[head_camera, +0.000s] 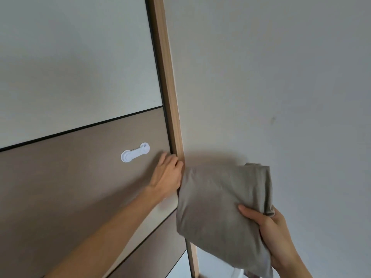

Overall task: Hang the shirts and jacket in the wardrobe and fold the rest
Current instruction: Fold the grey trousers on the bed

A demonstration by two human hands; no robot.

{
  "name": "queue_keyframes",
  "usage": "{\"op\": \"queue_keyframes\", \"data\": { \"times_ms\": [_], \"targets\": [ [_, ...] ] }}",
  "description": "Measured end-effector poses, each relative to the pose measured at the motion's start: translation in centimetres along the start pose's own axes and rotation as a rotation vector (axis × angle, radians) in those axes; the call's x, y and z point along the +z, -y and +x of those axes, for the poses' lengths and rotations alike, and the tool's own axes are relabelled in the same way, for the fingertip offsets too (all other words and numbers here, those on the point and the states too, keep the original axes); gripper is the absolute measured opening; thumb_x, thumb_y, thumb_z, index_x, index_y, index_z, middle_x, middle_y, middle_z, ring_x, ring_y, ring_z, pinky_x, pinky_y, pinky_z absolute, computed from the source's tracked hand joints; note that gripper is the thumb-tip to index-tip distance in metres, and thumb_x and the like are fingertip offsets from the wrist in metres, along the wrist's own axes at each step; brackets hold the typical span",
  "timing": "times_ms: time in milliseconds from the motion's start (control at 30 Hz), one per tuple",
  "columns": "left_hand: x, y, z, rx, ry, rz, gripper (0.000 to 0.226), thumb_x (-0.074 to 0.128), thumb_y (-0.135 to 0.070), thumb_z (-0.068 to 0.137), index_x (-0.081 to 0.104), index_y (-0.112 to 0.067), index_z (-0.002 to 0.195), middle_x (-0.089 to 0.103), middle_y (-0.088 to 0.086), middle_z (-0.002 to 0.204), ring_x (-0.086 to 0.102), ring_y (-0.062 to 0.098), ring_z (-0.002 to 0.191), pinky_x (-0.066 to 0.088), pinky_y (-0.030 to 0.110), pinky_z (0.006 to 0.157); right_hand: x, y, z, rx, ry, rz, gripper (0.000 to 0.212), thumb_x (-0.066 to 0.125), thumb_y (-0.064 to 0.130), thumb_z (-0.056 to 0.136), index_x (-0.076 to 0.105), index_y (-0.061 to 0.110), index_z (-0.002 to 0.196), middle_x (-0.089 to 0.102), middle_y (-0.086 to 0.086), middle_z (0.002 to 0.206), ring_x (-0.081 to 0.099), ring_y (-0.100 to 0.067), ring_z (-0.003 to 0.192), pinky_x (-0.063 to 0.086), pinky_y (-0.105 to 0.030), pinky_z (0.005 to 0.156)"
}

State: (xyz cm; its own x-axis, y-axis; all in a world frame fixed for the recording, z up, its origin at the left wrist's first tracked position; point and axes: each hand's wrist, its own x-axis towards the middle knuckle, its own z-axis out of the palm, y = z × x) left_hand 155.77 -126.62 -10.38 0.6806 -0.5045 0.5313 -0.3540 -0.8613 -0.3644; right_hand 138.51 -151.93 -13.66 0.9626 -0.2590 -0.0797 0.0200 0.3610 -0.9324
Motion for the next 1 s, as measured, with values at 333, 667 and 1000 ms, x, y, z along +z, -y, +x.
{"op": "queue_keyframes", "data": {
  "times_ms": [333, 667, 1000],
  "targets": [
    [1.4, 0.1, 5.5, 0.115, 0.546, 0.663, 0.037, 0.047, -0.028, 0.099, 0.062, -0.018, 0.132, 0.053, 0.011, 0.139, 0.034, 0.034, 0.135, 0.003, 0.057, 0.122, 1.0, -1.0, 4.7, -0.016, 0.014, -0.085, 0.024, 0.082, 0.002, 0.071, 0.073, 0.004, 0.093, 0.077, -0.009, 0.085, 0.072, -0.028, 0.087, 0.053, -0.036, 0.071],
    [-0.2, 2.6, 5.5, 0.023, 0.75, 0.781, 0.052, 0.049, -0.042, 0.1, 0.05, -0.011, 0.142, 0.047, 0.015, 0.148, 0.036, 0.037, 0.141, 0.017, 0.055, 0.12, 2.5, -0.7, 6.2, -0.007, 0.045, -0.118, 0.027, 0.083, 0.004, 0.07, 0.073, 0.005, 0.095, 0.077, -0.006, 0.083, 0.072, -0.027, 0.086, 0.053, -0.035, 0.071],
    [0.7, 3.9, 0.1, 0.101, 0.958, 0.875, 0.066, 0.04, -0.05, 0.101, 0.027, -0.015, 0.155, 0.024, 0.015, 0.162, 0.016, 0.039, 0.149, 0.007, 0.061, 0.119, 5.6, -1.0, 6.1, -0.013, 0.073, -0.127, 0.027, 0.084, 0.003, 0.07, 0.071, 0.007, 0.093, 0.073, -0.004, 0.089, 0.065, -0.017, 0.084, 0.047, -0.03, 0.065]
  ]
}}
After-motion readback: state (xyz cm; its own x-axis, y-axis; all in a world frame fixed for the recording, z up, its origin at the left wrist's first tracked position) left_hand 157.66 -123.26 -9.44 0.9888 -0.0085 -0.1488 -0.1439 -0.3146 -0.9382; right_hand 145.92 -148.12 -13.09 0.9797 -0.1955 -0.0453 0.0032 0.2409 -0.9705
